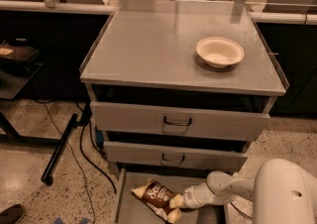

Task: Place brown chip bag into bottom drawer

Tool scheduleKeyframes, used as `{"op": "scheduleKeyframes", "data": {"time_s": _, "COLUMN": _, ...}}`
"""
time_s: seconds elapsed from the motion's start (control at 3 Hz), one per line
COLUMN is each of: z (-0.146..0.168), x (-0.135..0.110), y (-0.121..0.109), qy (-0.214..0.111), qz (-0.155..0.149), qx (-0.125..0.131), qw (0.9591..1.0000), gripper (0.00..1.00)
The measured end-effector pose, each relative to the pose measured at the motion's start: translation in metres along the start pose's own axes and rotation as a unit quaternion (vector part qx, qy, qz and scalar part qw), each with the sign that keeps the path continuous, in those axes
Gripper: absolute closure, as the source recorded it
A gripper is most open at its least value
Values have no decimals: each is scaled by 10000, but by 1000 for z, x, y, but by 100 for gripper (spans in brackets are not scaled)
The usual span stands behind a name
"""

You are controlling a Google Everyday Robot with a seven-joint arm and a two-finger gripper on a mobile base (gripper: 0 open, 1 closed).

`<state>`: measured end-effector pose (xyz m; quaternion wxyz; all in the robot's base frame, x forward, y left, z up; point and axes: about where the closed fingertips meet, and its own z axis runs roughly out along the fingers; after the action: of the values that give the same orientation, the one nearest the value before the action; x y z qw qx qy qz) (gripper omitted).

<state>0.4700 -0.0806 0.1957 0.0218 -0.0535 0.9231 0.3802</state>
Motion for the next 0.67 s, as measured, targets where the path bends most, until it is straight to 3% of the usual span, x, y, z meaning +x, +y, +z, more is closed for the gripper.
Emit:
{"op": "scheduleKeyframes", "data": {"time_s": 0.33, "z": 0, "x": 0, "y": 0, "qy": 0, "qz": 0, "qx": 0, "qw": 10000, "gripper": 35}}
{"op": "scheduleKeyframes", "data": {"time_s": 0.67, "z": 0, "x": 0, "y": 0, "qy": 1, "qz": 0, "qx": 0, "qw": 10000, "gripper": 4}}
